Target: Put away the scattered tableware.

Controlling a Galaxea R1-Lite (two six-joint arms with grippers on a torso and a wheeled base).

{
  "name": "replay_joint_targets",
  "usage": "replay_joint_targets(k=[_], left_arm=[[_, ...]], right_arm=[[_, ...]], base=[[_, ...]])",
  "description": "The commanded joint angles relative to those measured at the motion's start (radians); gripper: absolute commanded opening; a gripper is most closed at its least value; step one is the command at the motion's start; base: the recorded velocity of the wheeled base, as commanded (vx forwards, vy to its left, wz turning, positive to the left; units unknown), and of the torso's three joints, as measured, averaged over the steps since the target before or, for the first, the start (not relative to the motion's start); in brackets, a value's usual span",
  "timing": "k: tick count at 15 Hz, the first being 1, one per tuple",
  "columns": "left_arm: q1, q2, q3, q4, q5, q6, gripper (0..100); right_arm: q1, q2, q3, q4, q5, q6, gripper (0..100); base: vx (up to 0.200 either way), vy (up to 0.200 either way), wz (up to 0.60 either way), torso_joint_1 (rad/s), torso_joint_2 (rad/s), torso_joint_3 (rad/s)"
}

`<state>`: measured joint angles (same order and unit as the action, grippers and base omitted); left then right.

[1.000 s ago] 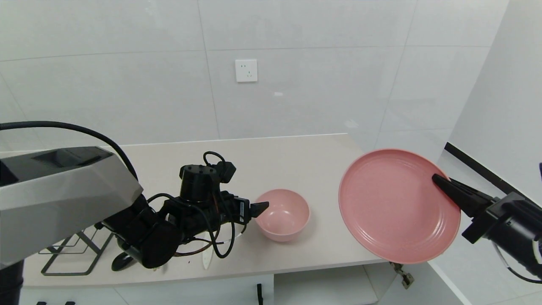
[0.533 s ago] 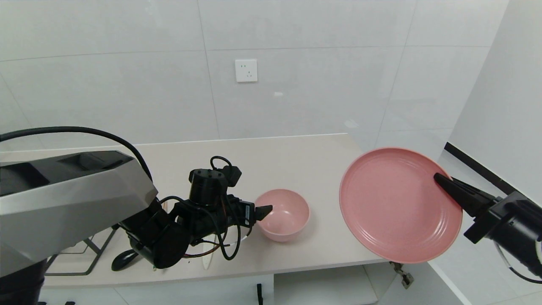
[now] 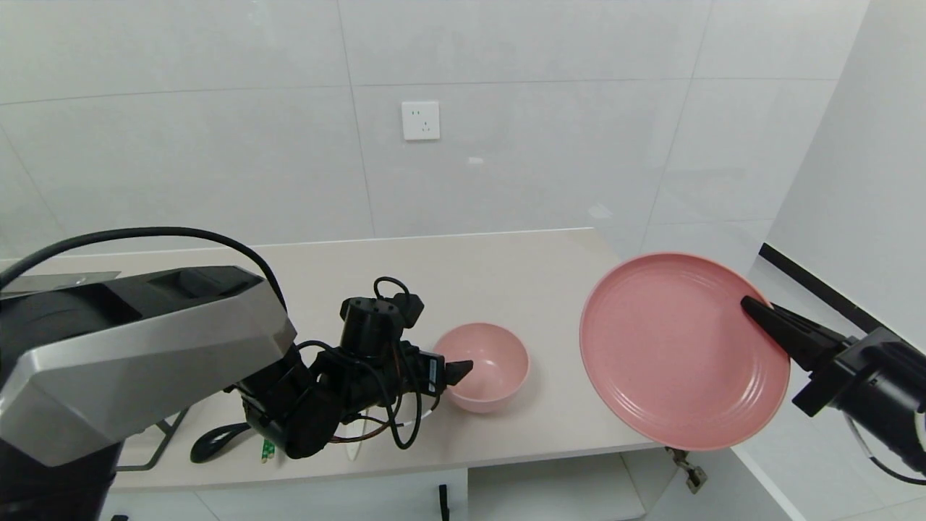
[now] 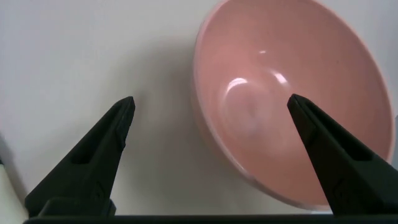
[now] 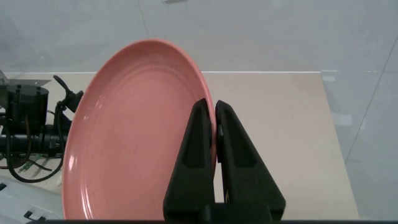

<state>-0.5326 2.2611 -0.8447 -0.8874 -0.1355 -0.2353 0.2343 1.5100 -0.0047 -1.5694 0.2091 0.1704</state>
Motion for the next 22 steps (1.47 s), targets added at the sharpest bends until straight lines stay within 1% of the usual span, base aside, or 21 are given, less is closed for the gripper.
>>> replay_joint_targets(k=[1, 2, 4, 8, 10, 11, 12, 13, 14, 15, 16, 17, 18, 19, 20, 21, 22], left_arm=[[-0.007, 0.023, -0.004, 0.013, 0.001, -0.009, 100], [-0.014, 0.023, -0.002, 0.028, 0.002, -0.018, 0], [-0.023, 0.011, -0.001, 0.033, 0.005, -0.038, 0], [-0.023, -0.046, -0.001, 0.033, 0.027, -0.038, 0], [-0.023, -0.071, 0.003, 0.025, 0.062, -0.032, 0], [-0.024, -0.094, 0.007, 0.021, 0.102, -0.030, 0], [-0.024, -0.113, 0.009, 0.021, 0.117, -0.029, 0], [-0.024, -0.155, 0.033, 0.018, 0.125, -0.025, 0], [-0.037, -0.206, 0.075, 0.008, 0.142, -0.025, 0], [-0.047, -0.262, 0.133, -0.015, 0.169, -0.030, 0], [-0.047, -0.301, 0.176, -0.034, 0.177, -0.030, 0], [-0.035, -0.382, 0.277, -0.082, 0.177, -0.027, 0], [-0.017, -0.408, 0.325, -0.111, 0.175, -0.022, 0], [0.000, -0.425, 0.374, -0.179, 0.175, -0.021, 0], [-0.001, -0.434, 0.420, -0.266, 0.172, -0.025, 0], [-0.003, -0.434, 0.449, -0.332, 0.171, -0.025, 0], [-0.001, -0.426, 0.455, -0.375, 0.166, -0.027, 0]], right_arm=[[0.000, -0.001, 0.000, -0.001, -0.001, 0.000, 0], [0.000, 0.001, 0.000, -0.001, -0.001, 0.000, 0], [0.000, 0.001, 0.000, -0.001, -0.001, 0.000, 0], [0.000, 0.001, 0.000, -0.001, 0.001, 0.000, 0], [0.000, 0.001, 0.000, -0.001, -0.001, 0.000, 0], [0.002, 0.001, 0.000, -0.001, -0.001, 0.000, 0], [0.002, 0.001, 0.000, -0.001, -0.001, 0.000, 0], [0.004, 0.001, 0.000, -0.001, -0.001, 0.000, 0], [0.002, 0.001, 0.000, -0.001, -0.001, 0.001, 0], [0.000, 0.001, -0.001, -0.001, -0.001, 0.001, 0], [0.000, 0.003, -0.001, -0.001, -0.001, 0.003, 0], [-0.001, 0.003, -0.001, -0.001, -0.001, 0.001, 0], [0.000, 0.003, -0.003, -0.001, -0.001, 0.000, 0], [0.007, 0.003, -0.008, -0.001, -0.001, -0.008, 0], [0.010, 0.004, -0.003, -0.001, -0.001, -0.019, 0], [0.011, 0.007, -0.003, -0.001, -0.001, -0.019, 0], [0.010, 0.009, -0.006, -0.001, -0.001, -0.019, 0]], base=[[0.000, 0.000, 0.00, 0.000, 0.00, 0.000], [0.000, 0.000, 0.00, 0.000, 0.00, 0.000], [0.000, 0.000, 0.00, 0.000, 0.00, 0.000], [0.000, 0.000, 0.00, 0.000, 0.00, 0.000], [0.000, 0.000, 0.00, 0.000, 0.00, 0.000], [0.000, 0.000, 0.00, 0.000, 0.00, 0.000], [0.000, 0.000, 0.00, 0.000, 0.00, 0.000], [0.000, 0.000, 0.00, 0.000, 0.00, 0.000], [0.000, 0.000, 0.00, 0.000, 0.00, 0.000], [0.000, 0.000, 0.00, 0.000, 0.00, 0.000], [0.000, 0.000, 0.00, 0.000, 0.00, 0.000], [0.000, 0.000, 0.00, 0.000, 0.00, 0.000], [0.000, 0.000, 0.00, 0.000, 0.00, 0.000], [0.000, 0.000, 0.00, 0.000, 0.00, 0.000], [0.000, 0.000, 0.00, 0.000, 0.00, 0.000], [0.000, 0.000, 0.00, 0.000, 0.00, 0.000], [0.000, 0.000, 0.00, 0.000, 0.00, 0.000]])
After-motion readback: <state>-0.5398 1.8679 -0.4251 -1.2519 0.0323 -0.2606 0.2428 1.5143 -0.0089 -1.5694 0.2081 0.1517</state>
